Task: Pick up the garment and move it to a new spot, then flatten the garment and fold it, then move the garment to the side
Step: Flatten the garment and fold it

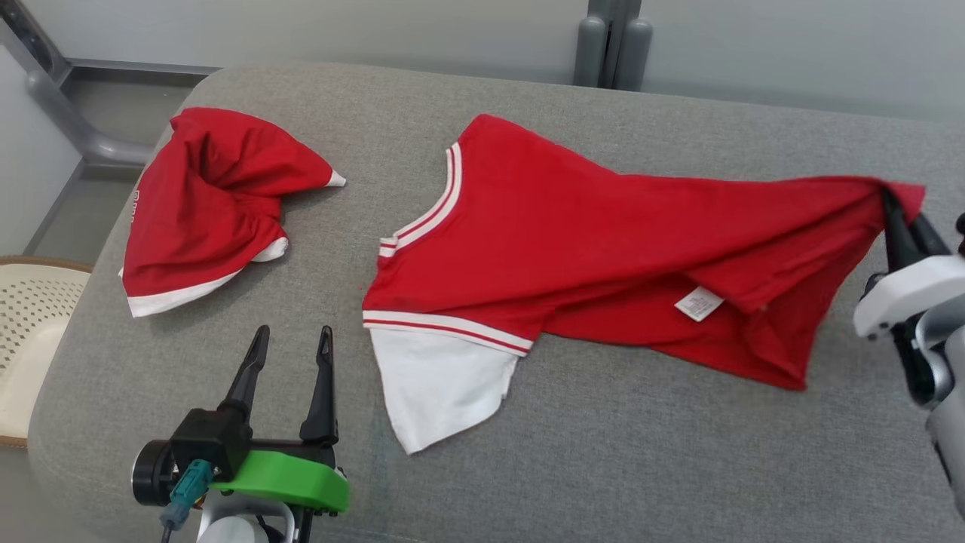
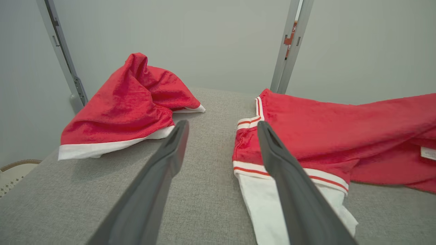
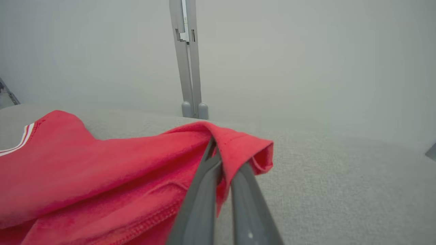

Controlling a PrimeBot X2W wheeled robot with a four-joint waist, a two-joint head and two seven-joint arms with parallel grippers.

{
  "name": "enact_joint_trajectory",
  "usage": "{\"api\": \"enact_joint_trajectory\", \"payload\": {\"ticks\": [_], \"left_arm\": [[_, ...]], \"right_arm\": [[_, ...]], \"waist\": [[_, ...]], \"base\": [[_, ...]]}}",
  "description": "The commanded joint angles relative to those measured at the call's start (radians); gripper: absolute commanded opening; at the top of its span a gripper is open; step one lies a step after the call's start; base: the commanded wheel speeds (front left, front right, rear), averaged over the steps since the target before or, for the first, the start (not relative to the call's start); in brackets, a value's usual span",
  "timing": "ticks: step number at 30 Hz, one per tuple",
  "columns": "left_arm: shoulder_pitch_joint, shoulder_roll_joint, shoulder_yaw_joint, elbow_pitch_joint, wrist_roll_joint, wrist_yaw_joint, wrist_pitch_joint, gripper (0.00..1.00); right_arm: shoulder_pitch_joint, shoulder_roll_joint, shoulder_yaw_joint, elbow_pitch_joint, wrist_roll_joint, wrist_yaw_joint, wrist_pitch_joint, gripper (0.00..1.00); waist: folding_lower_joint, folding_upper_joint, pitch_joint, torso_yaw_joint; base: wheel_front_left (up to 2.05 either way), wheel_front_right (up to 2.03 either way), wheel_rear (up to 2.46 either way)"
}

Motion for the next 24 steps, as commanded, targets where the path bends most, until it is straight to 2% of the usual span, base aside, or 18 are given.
{"api": "enact_joint_trajectory", "payload": {"ticks": [1, 4, 6, 7, 8, 9, 17, 20, 24], "left_arm": [[-0.018, 0.001, -0.003, 0.002, -0.012, 0.006, 0.000, 1.00], [-0.025, 0.001, -0.018, 0.005, -0.011, 0.005, 0.000, 1.00], [-0.031, 0.001, -0.024, 0.006, -0.015, 0.006, 0.000, 1.00], [-0.032, 0.001, -0.027, 0.007, -0.017, 0.006, 0.000, 1.00], [-0.033, 0.001, -0.031, 0.008, -0.018, 0.007, 0.000, 1.00], [-0.035, 0.001, -0.034, 0.009, -0.020, 0.008, 0.000, 1.00], [-0.036, 0.001, -0.039, 0.011, -0.018, 0.020, 0.000, 1.00], [-0.037, 0.001, -0.035, 0.010, -0.016, 0.019, 0.000, 1.00], [-0.034, 0.001, -0.029, 0.009, -0.009, 0.018, 0.000, 1.00]], "right_arm": [[-0.042, -0.022, 0.008, 0.011, 0.008, -0.002, -0.003, 0.00], [-0.120, -0.075, 0.025, 0.056, 0.010, -0.002, 0.005, 0.00], [-0.163, -0.086, 0.033, 0.100, 0.022, -0.002, 0.016, 0.00], [-0.179, -0.092, 0.036, 0.122, 0.023, -0.002, 0.019, 0.08], [-0.199, -0.100, 0.040, 0.150, 0.023, -0.002, 0.019, 0.91], [-0.214, -0.104, 0.046, 0.175, 0.024, -0.002, 0.022, 1.00], [-0.233, -0.097, 0.089, 0.264, 0.039, -0.002, 0.000, 1.00], [-0.206, -0.092, 0.093, 0.240, 0.044, -0.002, -0.002, 1.00], [-0.119, -0.075, 0.082, 0.145, 0.035, -0.002, -0.003, 1.00]], "waist": [[0.0000, -0.0001, 0.011, 0.012], [0.0000, -0.0001, 0.026, 0.030], [0.0000, -0.0001, 0.035, 0.038], [0.0000, -0.0001, 0.038, 0.041], [0.0000, -0.0001, 0.042, 0.044], [0.0000, -0.0001, 0.044, 0.046], [0.0000, -0.0001, 0.040, 0.020], [0.0000, -0.0001, 0.032, -0.001], [0.0000, -0.0001, 0.020, -0.027]], "base": [[0.00, 0.00, 0.00], [0.00, 0.00, 0.00], [0.00, 0.00, 0.00], [0.00, 0.00, 0.00], [0.00, 0.00, 0.00], [0.00, 0.00, 0.00], [0.00, 0.00, 0.00], [0.00, 0.00, 0.00], [0.00, 0.00, 0.00]]}}
